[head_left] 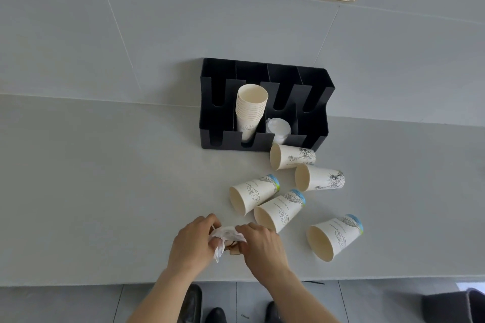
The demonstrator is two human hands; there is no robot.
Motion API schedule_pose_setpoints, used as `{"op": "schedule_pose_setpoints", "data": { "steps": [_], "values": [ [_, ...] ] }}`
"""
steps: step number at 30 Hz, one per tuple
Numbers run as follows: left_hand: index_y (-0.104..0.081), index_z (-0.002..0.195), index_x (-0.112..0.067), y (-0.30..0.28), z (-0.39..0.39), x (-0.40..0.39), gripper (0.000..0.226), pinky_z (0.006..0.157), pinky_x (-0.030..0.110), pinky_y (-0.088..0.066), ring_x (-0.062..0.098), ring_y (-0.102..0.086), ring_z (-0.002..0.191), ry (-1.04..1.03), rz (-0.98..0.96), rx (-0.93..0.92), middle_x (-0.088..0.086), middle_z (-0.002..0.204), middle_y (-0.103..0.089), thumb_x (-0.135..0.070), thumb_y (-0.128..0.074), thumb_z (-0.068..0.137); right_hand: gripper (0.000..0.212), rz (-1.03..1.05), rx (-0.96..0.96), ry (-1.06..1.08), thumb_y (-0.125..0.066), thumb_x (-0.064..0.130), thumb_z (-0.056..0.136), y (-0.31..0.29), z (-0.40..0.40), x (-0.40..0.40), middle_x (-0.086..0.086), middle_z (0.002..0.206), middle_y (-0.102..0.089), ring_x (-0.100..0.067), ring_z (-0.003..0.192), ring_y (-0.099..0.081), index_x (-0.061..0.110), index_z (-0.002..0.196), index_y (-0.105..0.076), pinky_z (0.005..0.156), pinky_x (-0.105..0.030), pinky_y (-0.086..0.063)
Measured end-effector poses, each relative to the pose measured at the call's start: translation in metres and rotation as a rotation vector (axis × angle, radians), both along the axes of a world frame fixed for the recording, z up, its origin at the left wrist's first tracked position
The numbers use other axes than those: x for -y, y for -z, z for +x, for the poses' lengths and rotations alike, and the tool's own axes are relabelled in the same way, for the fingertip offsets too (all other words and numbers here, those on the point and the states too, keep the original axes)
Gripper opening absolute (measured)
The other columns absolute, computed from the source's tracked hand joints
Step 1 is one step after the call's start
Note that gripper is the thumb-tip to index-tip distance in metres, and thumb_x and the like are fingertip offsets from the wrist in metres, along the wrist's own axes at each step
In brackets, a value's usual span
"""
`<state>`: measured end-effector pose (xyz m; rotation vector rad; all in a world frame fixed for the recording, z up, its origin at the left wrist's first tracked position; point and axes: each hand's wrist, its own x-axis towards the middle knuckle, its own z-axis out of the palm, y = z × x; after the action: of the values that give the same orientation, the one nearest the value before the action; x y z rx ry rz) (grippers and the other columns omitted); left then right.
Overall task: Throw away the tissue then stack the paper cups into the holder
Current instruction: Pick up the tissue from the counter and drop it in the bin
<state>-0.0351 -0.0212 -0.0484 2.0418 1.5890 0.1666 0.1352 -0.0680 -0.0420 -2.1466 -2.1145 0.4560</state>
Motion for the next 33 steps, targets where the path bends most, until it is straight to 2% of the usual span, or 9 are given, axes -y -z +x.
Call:
{"op": "schedule_pose_setpoints", "data": {
  "steps": [5, 8, 12, 14, 17, 22, 26, 29, 33],
  "values": [
    [-0.061, 0.103, -0.03, -0.013, -0.004, -0.012, 0.014, 0.067, 0.017, -0.047, 0.01, -0.065, 0.081, -0.069, 0.033, 0.037, -0.011, 0.098, -0.068, -0.033, -0.07, 0.092, 0.033, 0.075, -0.015, -0.022, -0.068, 0.002, 0.079, -0.011, -0.004, -0.016, 0.002, 0.089, -0.074, -0.03, 0.076, -0.065, 0.024, 0.104, -0.071, 0.056, -0.033, -0.039],
    [-0.061, 0.103, -0.029, -0.02, -0.008, -0.016, 0.014, 0.067, 0.017, -0.049, 0.01, -0.066, 0.08, -0.104, 0.046, 0.056, -0.011, 0.098, -0.068, -0.031, -0.07, 0.092, 0.032, 0.099, -0.02, -0.051, -0.066, 0.005, 0.082, -0.02, -0.005, -0.026, 0.002, 0.091, -0.074, -0.031, 0.08, -0.065, 0.025, 0.106, -0.071, 0.061, -0.037, -0.048],
    [-0.062, 0.104, -0.028, -0.029, -0.013, -0.017, 0.015, 0.061, 0.01, -0.039, 0.01, -0.065, 0.08, -0.154, 0.068, 0.066, -0.011, 0.099, -0.069, -0.03, -0.071, 0.092, 0.032, 0.096, -0.047, -0.103, -0.061, 0.01, 0.088, -0.031, -0.006, -0.037, 0.001, 0.099, -0.072, -0.033, 0.085, -0.067, 0.028, 0.114, -0.067, 0.066, -0.041, -0.05],
    [-0.062, 0.105, -0.027, -0.034, -0.016, -0.016, 0.016, 0.061, 0.01, -0.039, 0.011, -0.066, 0.081, -0.188, 0.077, 0.07, -0.011, 0.1, -0.069, -0.03, -0.071, 0.092, 0.031, 0.093, -0.06, -0.142, -0.061, 0.012, 0.091, -0.036, -0.008, -0.041, 0.001, 0.101, -0.071, -0.033, 0.086, -0.067, 0.028, 0.116, -0.067, 0.067, -0.042, -0.052],
    [-0.062, 0.107, -0.027, -0.039, -0.025, -0.009, 0.017, 0.067, 0.012, -0.044, 0.011, -0.067, 0.083, -0.251, 0.074, 0.072, -0.011, 0.101, -0.069, -0.03, -0.071, 0.092, 0.029, 0.1, -0.053, -0.219, -0.062, 0.012, 0.093, -0.041, -0.016, -0.046, 0.002, 0.103, -0.072, -0.031, 0.086, -0.068, 0.026, 0.118, -0.067, 0.07, -0.041, -0.054],
    [-0.061, 0.104, -0.029, -0.042, -0.05, 0.014, 0.014, 0.069, 0.014, -0.046, 0.009, -0.065, 0.081, -0.412, 0.064, 0.072, -0.011, 0.1, -0.069, -0.027, -0.07, 0.093, 0.03, 0.112, -0.071, -0.37, -0.065, 0.008, 0.091, -0.042, -0.042, -0.05, 0.003, 0.1, -0.073, -0.026, 0.086, -0.069, 0.025, 0.116, -0.07, 0.065, -0.033, -0.047],
    [-0.062, 0.106, -0.028, -0.042, -0.074, 0.041, 0.015, 0.063, 0.01, -0.036, 0.009, -0.064, 0.082, -0.551, 0.044, 0.07, -0.012, 0.101, -0.068, -0.026, -0.07, 0.094, 0.034, 0.093, -0.072, -0.502, -0.065, 0.013, 0.095, -0.038, -0.072, -0.047, 0.004, 0.109, -0.073, -0.027, 0.093, -0.069, 0.028, 0.125, -0.067, 0.075, -0.037, -0.054],
    [-0.062, 0.108, -0.028, -0.039, -0.092, 0.065, 0.016, 0.069, 0.015, -0.039, 0.01, -0.064, 0.084, -0.659, 0.028, 0.071, -0.011, 0.102, -0.068, -0.027, -0.069, 0.094, 0.035, 0.066, -0.07, -0.608, -0.063, 0.013, 0.097, -0.031, -0.096, -0.042, 0.004, 0.115, -0.073, -0.025, 0.098, -0.069, 0.027, 0.129, -0.066, 0.082, -0.036, -0.055],
    [-0.061, 0.105, -0.03, -0.028, -0.117, 0.102, 0.014, 0.063, 0.014, -0.037, 0.008, -0.061, 0.079, -0.788, 0.005, 0.057, -0.013, 0.098, -0.067, -0.026, -0.068, 0.094, 0.035, 0.023, -0.07, -0.725, -0.059, 0.011, 0.097, -0.019, -0.13, -0.028, 0.004, 0.116, -0.072, -0.025, 0.1, -0.069, 0.027, 0.128, -0.066, 0.083, -0.036, -0.055]
  ]
}}
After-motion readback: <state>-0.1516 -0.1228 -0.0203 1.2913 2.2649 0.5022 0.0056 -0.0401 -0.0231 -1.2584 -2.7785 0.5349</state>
